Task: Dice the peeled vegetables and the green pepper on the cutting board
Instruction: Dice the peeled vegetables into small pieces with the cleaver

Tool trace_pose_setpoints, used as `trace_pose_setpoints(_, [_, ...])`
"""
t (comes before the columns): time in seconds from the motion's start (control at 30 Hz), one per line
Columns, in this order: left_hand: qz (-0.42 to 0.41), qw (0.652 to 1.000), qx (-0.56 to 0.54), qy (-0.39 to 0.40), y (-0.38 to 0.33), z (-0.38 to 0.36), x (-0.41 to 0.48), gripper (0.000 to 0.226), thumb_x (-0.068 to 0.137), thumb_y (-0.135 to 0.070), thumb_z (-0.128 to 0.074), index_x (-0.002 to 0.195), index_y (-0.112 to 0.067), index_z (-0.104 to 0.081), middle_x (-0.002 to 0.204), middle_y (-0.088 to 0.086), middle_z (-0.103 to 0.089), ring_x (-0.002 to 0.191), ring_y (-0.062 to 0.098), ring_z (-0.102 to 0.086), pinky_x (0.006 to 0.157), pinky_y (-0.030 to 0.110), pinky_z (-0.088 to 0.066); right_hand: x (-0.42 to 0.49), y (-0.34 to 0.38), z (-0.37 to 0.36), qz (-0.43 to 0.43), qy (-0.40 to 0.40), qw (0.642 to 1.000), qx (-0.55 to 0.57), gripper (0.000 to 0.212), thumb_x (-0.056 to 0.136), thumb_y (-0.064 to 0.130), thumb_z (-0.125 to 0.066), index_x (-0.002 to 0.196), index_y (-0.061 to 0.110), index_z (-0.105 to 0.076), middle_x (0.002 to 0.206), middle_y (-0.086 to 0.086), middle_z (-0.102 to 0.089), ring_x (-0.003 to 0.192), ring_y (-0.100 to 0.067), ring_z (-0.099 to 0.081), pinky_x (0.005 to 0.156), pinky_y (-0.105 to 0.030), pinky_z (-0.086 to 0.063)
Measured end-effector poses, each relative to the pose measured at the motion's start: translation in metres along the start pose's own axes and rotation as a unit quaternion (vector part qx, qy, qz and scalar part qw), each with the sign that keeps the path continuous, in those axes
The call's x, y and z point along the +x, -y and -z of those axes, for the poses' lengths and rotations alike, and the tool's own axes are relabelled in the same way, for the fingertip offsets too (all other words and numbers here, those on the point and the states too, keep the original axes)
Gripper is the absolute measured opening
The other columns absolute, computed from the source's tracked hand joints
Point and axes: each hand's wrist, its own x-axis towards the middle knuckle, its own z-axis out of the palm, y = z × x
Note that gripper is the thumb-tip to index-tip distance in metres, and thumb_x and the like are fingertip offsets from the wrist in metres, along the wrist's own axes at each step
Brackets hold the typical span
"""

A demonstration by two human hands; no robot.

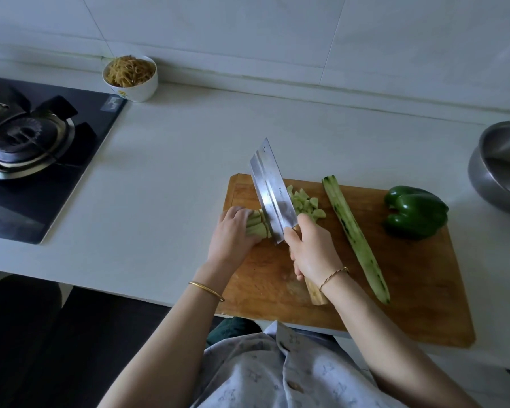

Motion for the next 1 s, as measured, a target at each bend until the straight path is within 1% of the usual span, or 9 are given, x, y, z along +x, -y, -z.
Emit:
trace_pose_setpoints(0.2, [-0.003, 1.0, 0.003, -0.002, 0.0, 0.0, 0.0, 0.052, 0.082, -0.023, -0.071, 0.13, -0.014, -0.052, 0.134, 0.002, -0.046, 0.125, 0.02, -0.037, 0.101, 0.027, -0.032, -0.002, 0.003, -0.003, 0.012, 0.012, 0.999, -0.036, 0.026, 0.1, 0.022, -0.041, 0.076, 0.015, -0.035, 0.066, -0.007, -0.051, 0.035, -0.017, -0.046, 0.035, -0.025, -0.043])
trace_pose_setpoints(0.3, [-0.004, 1.0, 0.003, -0.002, 0.001, -0.001, 0.0, 0.053, 0.081, -0.022, -0.072, 0.13, -0.013, -0.053, 0.134, 0.002, -0.047, 0.125, 0.021, -0.037, 0.101, 0.027, -0.031, 0.0, 0.002, -0.006, 0.009, 0.019, 0.999, -0.047, 0.021, 0.101, 0.023, -0.042, 0.084, 0.009, -0.04, 0.067, -0.007, -0.051, 0.037, -0.018, -0.048, 0.034, -0.025, -0.044])
trace_pose_setpoints(0.43, [-0.01, 1.0, 0.001, -0.012, 0.0, -0.002, -0.001, 0.05, 0.08, -0.02, -0.072, 0.127, -0.011, -0.055, 0.132, 0.004, -0.049, 0.124, 0.022, -0.039, 0.1, 0.027, -0.032, 0.004, 0.007, -0.006, -0.006, 0.036, 0.997, -0.071, 0.017, 0.101, 0.026, -0.039, 0.096, 0.01, -0.044, 0.072, -0.008, -0.055, 0.04, -0.018, -0.052, 0.036, -0.026, -0.048])
trace_pose_setpoints(0.5, [-0.014, 1.0, -0.005, -0.017, 0.0, -0.001, -0.001, 0.046, 0.081, -0.021, -0.071, 0.124, -0.01, -0.056, 0.13, 0.004, -0.051, 0.123, 0.023, -0.04, 0.098, 0.026, -0.033, 0.005, 0.009, -0.009, -0.012, 0.046, 0.995, -0.086, 0.018, 0.101, 0.026, -0.038, 0.099, 0.01, -0.045, 0.074, -0.008, -0.057, 0.041, -0.018, -0.053, 0.038, -0.028, -0.05])
trace_pose_setpoints(0.63, [-0.016, 1.0, -0.012, -0.02, 0.0, -0.001, -0.002, 0.045, 0.082, -0.022, -0.07, 0.124, -0.01, -0.056, 0.13, 0.004, -0.051, 0.123, 0.022, -0.04, 0.097, 0.025, -0.033, 0.006, 0.007, -0.017, -0.015, 0.029, 0.994, -0.105, 0.02, 0.101, 0.026, -0.039, 0.095, 0.008, -0.045, 0.079, -0.009, -0.058, 0.048, -0.024, -0.058, 0.049, -0.041, -0.057])
trace_pose_setpoints(0.67, [-0.013, 1.0, -0.011, -0.015, 0.0, -0.001, -0.002, 0.046, 0.083, -0.023, -0.069, 0.126, -0.011, -0.056, 0.131, 0.003, -0.05, 0.124, 0.021, -0.039, 0.098, 0.025, -0.033, 0.005, 0.004, -0.017, -0.018, 0.026, 0.995, -0.091, 0.02, 0.101, 0.026, -0.039, 0.092, 0.008, -0.044, 0.077, -0.009, -0.057, 0.047, -0.023, -0.057, 0.049, -0.041, -0.056])
trace_pose_setpoints(0.77, [-0.001, 1.0, -0.014, -0.007, 0.0, 0.001, -0.002, 0.048, 0.083, -0.023, -0.068, 0.129, -0.014, -0.055, 0.134, 0.001, -0.046, 0.126, 0.019, -0.036, 0.1, 0.024, -0.03, 0.004, -0.002, -0.015, -0.02, 0.016, 0.999, -0.038, 0.022, 0.101, 0.024, -0.041, 0.081, 0.013, -0.038, 0.068, -0.008, -0.052, 0.041, -0.02, -0.049, 0.042, -0.033, -0.049])
trace_pose_setpoints(0.9, [0.001, 1.0, -0.011, -0.012, 0.001, 0.0, -0.004, 0.048, 0.085, -0.023, -0.067, 0.13, -0.012, -0.054, 0.134, 0.003, -0.045, 0.125, 0.021, -0.037, 0.1, 0.024, -0.029, 0.001, 0.0, -0.011, 0.008, -0.002, 0.999, -0.047, 0.024, 0.1, 0.024, -0.043, 0.082, 0.01, -0.038, 0.068, -0.008, -0.049, 0.044, -0.02, -0.046, 0.04, -0.033, -0.048])
trace_pose_setpoints(1.0, [0.001, 1.0, -0.003, -0.013, 0.002, -0.001, -0.003, 0.048, 0.085, -0.023, -0.067, 0.129, -0.01, -0.054, 0.133, 0.004, -0.046, 0.124, 0.021, -0.038, 0.1, 0.024, -0.03, 0.001, 0.003, -0.008, 0.015, 0.0, 0.999, -0.048, 0.024, 0.101, 0.026, -0.043, 0.082, 0.011, -0.037, 0.068, -0.006, -0.048, 0.043, -0.019, -0.046, 0.039, -0.029, -0.048])
